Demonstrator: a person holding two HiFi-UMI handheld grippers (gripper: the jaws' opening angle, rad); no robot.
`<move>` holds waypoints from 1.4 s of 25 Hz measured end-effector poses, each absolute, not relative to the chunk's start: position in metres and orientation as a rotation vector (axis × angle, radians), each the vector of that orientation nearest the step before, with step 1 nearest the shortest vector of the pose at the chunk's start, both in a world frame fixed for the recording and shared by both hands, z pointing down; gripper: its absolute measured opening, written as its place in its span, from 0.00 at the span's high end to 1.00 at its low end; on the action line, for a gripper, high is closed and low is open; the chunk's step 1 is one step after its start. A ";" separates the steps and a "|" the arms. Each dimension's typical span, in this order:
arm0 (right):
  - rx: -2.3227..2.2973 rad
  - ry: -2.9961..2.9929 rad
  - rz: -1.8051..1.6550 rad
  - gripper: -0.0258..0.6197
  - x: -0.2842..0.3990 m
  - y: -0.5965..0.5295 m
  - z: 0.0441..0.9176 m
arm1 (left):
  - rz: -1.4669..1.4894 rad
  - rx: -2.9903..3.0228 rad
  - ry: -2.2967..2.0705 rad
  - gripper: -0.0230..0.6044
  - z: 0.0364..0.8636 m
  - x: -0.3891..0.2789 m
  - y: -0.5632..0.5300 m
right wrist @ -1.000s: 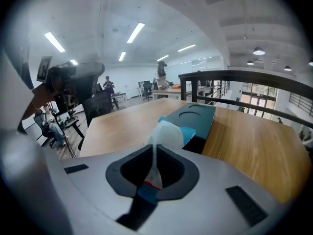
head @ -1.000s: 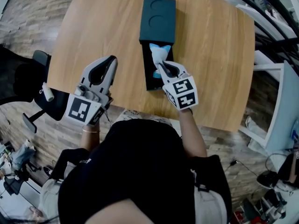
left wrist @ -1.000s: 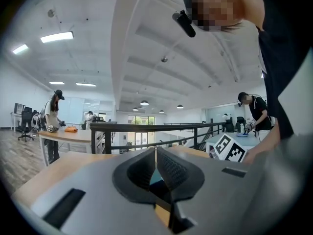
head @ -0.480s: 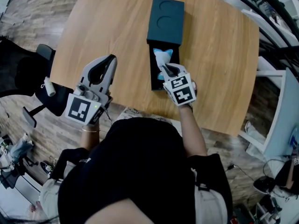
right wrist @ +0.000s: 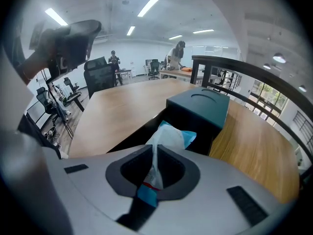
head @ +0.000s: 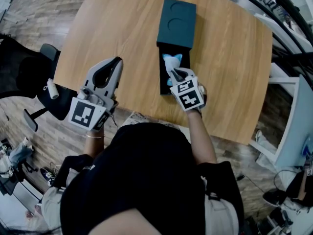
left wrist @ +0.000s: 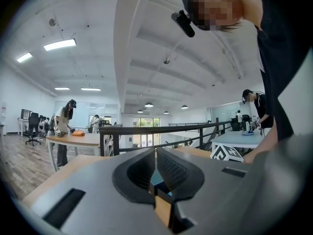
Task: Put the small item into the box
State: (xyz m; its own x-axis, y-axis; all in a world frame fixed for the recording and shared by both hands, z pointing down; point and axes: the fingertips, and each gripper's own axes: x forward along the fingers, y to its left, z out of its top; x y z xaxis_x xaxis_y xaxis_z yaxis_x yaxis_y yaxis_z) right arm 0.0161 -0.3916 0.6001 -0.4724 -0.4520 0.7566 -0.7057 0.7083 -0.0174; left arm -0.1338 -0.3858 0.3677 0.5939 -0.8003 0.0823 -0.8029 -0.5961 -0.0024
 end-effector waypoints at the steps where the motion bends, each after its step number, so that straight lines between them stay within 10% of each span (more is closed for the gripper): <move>1: 0.876 -2.146 0.422 0.91 0.016 -0.392 0.601 | 0.114 2.774 -1.395 0.93 0.367 -0.134 -0.386; 15: 0.941 -2.271 0.453 0.80 0.007 -0.394 0.572 | 0.109 2.792 -1.373 0.93 0.359 -0.139 -0.382; 35: 1.302 -2.583 0.274 0.93 0.028 -0.382 0.406 | 0.083 2.904 -1.141 0.93 0.347 -0.102 -0.386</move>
